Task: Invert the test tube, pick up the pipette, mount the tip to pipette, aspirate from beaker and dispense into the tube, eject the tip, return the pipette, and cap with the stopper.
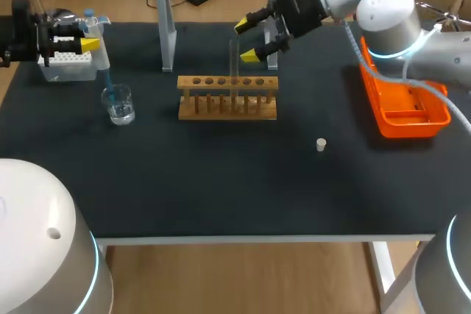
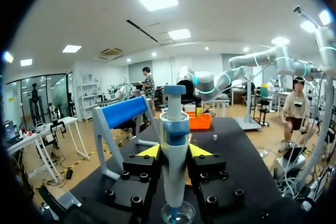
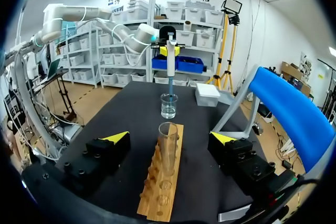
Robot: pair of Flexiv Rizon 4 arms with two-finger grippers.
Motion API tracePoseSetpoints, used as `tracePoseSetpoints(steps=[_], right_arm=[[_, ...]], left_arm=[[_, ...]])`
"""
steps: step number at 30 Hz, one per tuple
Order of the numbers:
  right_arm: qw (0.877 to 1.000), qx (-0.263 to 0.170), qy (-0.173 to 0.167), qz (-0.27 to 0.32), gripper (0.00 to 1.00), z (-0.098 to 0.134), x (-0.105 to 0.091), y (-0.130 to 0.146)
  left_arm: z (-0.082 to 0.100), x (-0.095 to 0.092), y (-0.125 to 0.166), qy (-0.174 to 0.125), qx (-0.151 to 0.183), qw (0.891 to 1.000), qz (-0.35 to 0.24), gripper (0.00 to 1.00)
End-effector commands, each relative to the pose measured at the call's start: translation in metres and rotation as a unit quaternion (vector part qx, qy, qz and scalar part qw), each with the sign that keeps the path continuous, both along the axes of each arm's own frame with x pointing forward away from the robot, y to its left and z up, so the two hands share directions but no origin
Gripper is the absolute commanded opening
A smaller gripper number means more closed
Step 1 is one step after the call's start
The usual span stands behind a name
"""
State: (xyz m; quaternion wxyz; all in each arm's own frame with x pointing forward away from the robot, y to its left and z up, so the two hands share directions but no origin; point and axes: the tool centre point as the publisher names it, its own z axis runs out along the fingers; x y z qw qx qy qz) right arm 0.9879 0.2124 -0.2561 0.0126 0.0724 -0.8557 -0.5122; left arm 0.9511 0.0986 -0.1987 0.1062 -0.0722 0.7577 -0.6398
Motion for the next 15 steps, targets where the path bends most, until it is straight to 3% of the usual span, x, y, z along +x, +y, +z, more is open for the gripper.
tracePoseSetpoints(steps=[1, 15], right_arm=[[1.0, -0.002, 0.0, -0.001, 1.0, -0.005, -0.003, 0.003], [0.999, -0.034, -0.02, 0.013, 1.0, -0.025, -0.008, 0.014]], left_arm=[[0.001, 0.0, 0.0, 0.0, 0.001, 1.0, -0.001, 0.0], [0.001, 0.0, 0.0, 0.0, 0.001, 1.0, -0.001, 0.0]])
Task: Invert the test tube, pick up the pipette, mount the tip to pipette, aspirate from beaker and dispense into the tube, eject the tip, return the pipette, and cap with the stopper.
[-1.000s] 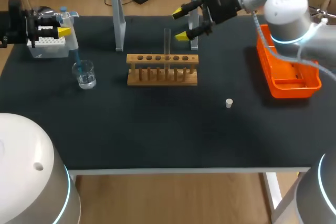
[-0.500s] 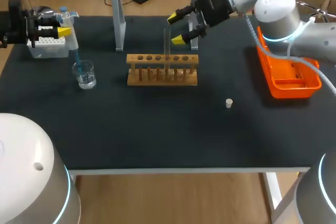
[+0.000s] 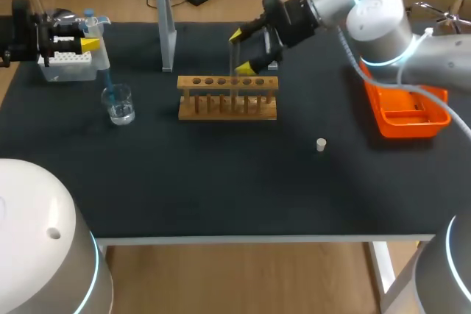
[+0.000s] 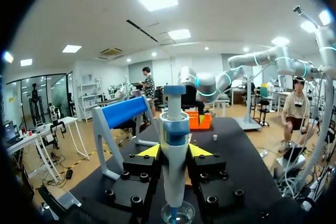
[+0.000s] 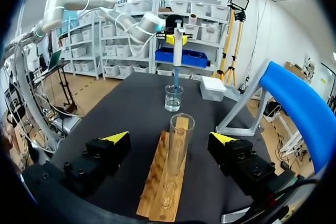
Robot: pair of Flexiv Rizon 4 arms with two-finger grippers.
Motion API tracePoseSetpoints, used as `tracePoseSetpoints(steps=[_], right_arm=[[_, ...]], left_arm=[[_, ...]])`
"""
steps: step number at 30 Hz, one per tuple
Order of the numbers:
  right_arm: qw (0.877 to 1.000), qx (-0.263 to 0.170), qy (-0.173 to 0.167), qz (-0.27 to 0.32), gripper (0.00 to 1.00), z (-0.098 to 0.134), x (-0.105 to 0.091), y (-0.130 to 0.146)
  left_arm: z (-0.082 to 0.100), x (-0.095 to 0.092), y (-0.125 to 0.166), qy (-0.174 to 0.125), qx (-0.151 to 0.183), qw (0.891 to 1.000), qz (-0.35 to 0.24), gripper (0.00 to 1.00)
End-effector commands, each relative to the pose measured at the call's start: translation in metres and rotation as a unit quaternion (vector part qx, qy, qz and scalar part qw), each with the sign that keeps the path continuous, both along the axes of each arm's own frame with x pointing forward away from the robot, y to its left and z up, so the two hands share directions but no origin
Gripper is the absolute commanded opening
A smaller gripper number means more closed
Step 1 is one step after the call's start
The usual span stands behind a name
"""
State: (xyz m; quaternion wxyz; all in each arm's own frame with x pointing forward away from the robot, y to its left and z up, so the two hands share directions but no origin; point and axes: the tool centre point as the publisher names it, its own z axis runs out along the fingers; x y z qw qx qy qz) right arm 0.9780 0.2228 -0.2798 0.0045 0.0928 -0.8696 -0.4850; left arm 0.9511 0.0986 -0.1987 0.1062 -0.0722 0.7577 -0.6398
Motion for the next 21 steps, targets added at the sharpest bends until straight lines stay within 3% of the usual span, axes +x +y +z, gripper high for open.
tracePoseSetpoints(steps=[1, 21], right_arm=[[1.0, -0.006, 0.0, 0.001, 1.0, -0.003, 0.003, 0.004], [0.999, -0.046, 0.007, 0.01, 1.0, -0.019, 0.014, 0.014]], left_arm=[[0.001, 0.0, 0.0, 0.0, 0.001, 1.0, -0.001, 0.0], [0.001, 0.0, 0.0, 0.0, 0.001, 1.0, -0.001, 0.0]])
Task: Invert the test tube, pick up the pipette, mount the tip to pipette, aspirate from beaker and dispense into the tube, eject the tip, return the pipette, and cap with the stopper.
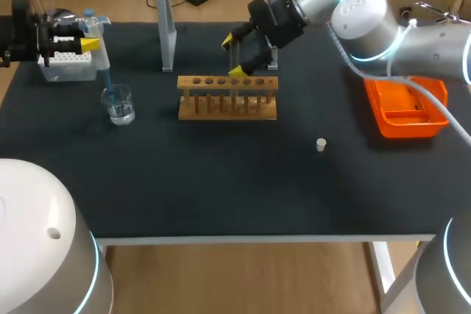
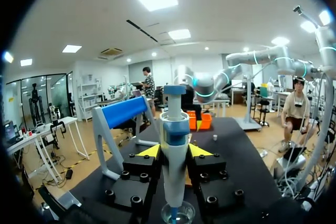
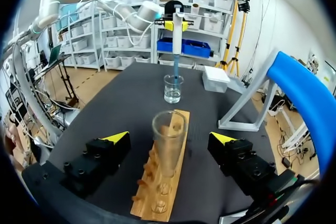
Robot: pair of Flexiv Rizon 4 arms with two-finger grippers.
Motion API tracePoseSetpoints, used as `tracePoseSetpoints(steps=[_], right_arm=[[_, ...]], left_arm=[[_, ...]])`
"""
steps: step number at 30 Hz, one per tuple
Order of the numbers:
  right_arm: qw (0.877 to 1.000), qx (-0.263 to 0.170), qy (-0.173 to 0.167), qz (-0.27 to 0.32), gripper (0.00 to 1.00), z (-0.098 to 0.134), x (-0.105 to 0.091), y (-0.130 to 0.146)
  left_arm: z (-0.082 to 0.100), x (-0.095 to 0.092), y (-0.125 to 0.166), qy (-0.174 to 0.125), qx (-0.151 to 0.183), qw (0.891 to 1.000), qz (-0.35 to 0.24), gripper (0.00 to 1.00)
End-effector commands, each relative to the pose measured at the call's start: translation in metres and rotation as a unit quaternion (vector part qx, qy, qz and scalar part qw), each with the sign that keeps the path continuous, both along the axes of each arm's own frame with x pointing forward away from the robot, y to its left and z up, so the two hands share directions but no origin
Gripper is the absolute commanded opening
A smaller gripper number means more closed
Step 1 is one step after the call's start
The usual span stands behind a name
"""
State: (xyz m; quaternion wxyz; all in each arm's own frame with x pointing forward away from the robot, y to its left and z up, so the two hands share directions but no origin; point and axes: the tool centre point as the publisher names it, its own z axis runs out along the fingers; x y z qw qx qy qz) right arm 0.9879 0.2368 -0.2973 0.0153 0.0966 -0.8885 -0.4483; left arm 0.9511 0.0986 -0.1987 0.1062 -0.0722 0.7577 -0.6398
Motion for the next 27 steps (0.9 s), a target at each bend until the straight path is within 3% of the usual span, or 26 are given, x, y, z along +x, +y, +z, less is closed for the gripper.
tracePoseSetpoints(steps=[1, 27], right_arm=[[1.0, -0.005, 0.003, 0.002, 1.0, -0.0025, 0.0054, 0.0004], [1.0, -0.013, -0.001, 0.001, 1.0, -0.0004, 0.0037, 0.0033]], left_arm=[[0.0007, -0.0001, 0.0003, 0.0, 0.001, 1.0, -0.001, 0.0], [0.0007, -0.0001, 0.0003, 0.0, 0.001, 1.0, -0.001, 0.0]])
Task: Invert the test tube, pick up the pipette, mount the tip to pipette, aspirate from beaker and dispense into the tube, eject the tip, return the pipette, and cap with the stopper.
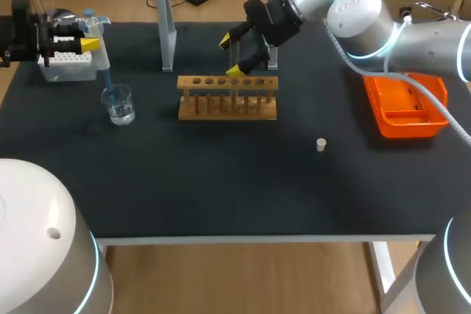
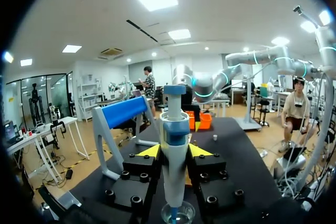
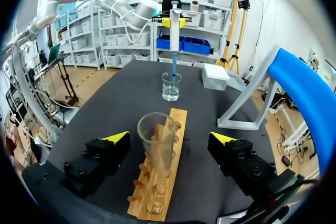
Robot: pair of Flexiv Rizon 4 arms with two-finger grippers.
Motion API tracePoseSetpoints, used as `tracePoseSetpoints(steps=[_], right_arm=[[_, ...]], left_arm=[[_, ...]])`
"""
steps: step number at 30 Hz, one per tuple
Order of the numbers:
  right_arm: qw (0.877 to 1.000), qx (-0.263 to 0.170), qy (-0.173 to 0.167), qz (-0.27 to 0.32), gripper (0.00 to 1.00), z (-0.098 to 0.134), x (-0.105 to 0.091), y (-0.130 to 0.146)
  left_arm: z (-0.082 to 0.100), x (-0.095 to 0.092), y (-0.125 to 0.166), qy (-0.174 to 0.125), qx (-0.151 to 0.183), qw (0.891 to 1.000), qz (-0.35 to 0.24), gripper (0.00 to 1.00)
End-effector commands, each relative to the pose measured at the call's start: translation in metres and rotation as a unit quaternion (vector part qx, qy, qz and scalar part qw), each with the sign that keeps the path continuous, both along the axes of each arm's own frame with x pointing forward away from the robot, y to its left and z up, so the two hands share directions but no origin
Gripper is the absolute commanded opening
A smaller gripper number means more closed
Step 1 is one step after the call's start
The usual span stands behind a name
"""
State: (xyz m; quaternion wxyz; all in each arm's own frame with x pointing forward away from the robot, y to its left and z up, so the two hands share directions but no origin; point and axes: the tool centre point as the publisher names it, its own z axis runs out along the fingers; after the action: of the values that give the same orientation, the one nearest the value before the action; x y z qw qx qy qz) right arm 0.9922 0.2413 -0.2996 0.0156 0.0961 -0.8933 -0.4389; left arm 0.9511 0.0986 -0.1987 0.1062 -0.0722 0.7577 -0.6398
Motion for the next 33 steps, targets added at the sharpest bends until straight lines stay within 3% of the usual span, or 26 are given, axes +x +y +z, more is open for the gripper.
tracePoseSetpoints(steps=[1, 33], right_arm=[[1.0, -0.003, 0.0, 0.002, 1.0, 0.0018, -0.0007, -0.0011], [1.0, -0.004, -0.002, 0.002, 1.0, 0.0006, -0.0027, 0.0012]], left_arm=[[0.0007, -0.0001, 0.0003, 0.0, 0.001, 1.0, -0.001, 0.0], [0.0007, -0.0001, 0.0003, 0.0, 0.001, 1.0, -0.001, 0.0]])
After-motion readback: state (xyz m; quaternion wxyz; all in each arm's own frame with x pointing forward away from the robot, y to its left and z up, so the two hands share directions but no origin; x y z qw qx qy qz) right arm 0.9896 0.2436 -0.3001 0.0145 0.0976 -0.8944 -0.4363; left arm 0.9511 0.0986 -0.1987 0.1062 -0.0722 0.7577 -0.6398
